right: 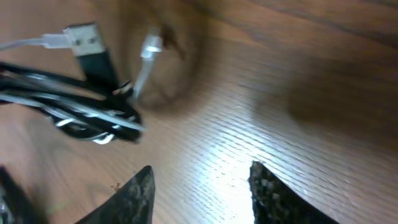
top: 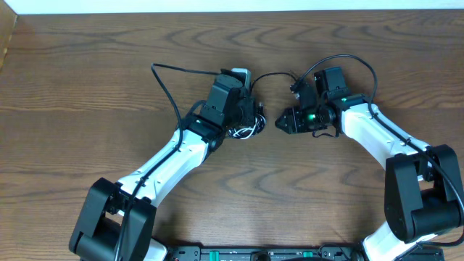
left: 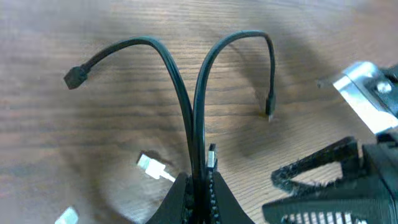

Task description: Untangle cables

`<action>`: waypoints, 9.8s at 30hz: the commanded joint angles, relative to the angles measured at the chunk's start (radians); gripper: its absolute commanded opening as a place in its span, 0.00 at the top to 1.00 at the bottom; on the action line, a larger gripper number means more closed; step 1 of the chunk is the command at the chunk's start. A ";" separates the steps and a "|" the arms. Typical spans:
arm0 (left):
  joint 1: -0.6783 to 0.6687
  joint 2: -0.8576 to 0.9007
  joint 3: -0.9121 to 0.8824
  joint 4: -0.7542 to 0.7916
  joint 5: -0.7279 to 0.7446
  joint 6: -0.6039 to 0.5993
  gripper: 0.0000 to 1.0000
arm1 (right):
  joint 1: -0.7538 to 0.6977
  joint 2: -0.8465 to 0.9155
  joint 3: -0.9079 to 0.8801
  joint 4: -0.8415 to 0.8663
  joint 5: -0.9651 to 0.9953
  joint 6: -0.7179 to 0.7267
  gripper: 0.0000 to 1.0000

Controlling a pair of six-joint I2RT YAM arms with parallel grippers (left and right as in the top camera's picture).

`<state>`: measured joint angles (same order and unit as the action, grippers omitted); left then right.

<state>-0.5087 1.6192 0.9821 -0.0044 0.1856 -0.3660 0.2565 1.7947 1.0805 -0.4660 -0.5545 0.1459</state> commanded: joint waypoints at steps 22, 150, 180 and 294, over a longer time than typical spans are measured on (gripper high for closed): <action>-0.001 0.031 0.000 0.087 0.261 -0.531 0.92 | 0.020 -0.016 0.004 0.010 -0.010 -0.057 0.44; 0.132 0.201 -0.023 -0.022 0.647 -0.032 0.92 | 0.145 0.097 0.083 -0.053 -0.024 -0.208 0.72; 0.115 0.203 -0.023 -0.033 0.527 -0.130 0.92 | 0.151 0.094 0.085 -0.106 0.166 -0.214 0.64; 0.114 0.204 -0.023 -0.017 0.554 -0.338 0.92 | 0.133 0.056 0.119 -0.146 0.093 -0.144 0.58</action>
<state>-0.3935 1.8126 0.9691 -0.0216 0.7273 -0.7250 0.3927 1.8820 1.1770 -0.6079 -0.3870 0.0254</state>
